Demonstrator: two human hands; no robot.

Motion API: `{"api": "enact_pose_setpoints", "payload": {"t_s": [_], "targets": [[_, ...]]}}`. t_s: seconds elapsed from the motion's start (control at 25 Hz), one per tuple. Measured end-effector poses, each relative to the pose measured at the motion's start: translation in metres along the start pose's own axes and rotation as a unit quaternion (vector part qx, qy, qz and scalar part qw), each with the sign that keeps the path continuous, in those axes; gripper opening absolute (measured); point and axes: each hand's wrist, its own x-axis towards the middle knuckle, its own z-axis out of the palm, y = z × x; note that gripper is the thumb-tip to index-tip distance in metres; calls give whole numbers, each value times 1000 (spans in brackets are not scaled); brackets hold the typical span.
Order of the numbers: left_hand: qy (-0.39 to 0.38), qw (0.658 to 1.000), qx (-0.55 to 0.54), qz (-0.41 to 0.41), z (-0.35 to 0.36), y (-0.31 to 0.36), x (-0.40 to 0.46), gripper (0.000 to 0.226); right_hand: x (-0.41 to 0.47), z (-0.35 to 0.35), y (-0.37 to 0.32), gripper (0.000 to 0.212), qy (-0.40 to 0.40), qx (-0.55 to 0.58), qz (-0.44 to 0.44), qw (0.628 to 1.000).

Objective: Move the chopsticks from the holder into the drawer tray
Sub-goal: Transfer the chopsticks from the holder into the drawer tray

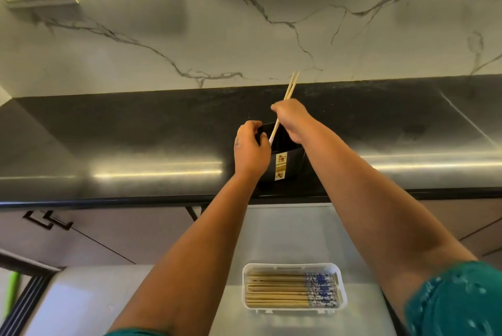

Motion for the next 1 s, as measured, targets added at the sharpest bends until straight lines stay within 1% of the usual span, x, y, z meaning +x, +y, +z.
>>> {"api": "enact_pose_setpoints", "payload": {"t_s": [0.04,0.08,0.12,0.2,0.24,0.28,0.32,0.4,0.48,0.6,0.68,0.76,0.8,0.88,0.92,0.96,1.0], "targets": [[8,1000,1,15,-1,8,-3,30,-13,-9,-4,30,8,-21,-70,997],[13,999,7,31,-1,15,-7,33,-27,-20,-6,32,20,-34,-132,990],[15,999,15,50,-1,24,-12,37,-41,-30,-6,35,37,-37,-176,983],[17,996,33,83,-6,38,-23,44,-70,-47,-3,36,56,-24,-214,975],[8,995,37,95,-10,42,-28,45,-83,-54,1,35,48,-16,-219,974],[-14,994,32,99,-15,44,-33,46,-95,-60,7,33,29,-6,-215,976],[-54,994,16,93,-20,45,-40,45,-108,-66,13,30,5,10,-206,979],[-156,986,-31,56,-29,46,-57,40,-128,-75,26,27,-50,66,-177,981],[-226,970,-87,9,-35,47,-75,30,-142,-79,40,29,-94,122,-146,977],[-310,930,-187,-62,-44,39,-98,19,-159,-76,65,39,-143,198,-82,966],[-353,905,-215,-101,-50,32,-109,18,-169,-72,79,43,-183,232,-43,954],[-356,899,-216,-138,-52,23,-123,14,-176,-67,93,44,-198,221,-31,954],[-344,900,-216,-159,-52,18,-130,12,-179,-64,99,43,-189,210,-31,959],[-301,894,-246,-224,-48,6,-144,12,-186,-55,117,40,-132,170,-32,976],[-271,884,-273,-265,-44,0,-151,14,-191,-51,129,37,-99,125,-34,987],[-236,876,-296,-300,-39,-7,-158,15,-196,-48,143,33,-76,54,-35,995],[-198,876,-300,-322,-34,-13,-165,17,-202,-45,159,34,-74,-33,-37,996]]}}
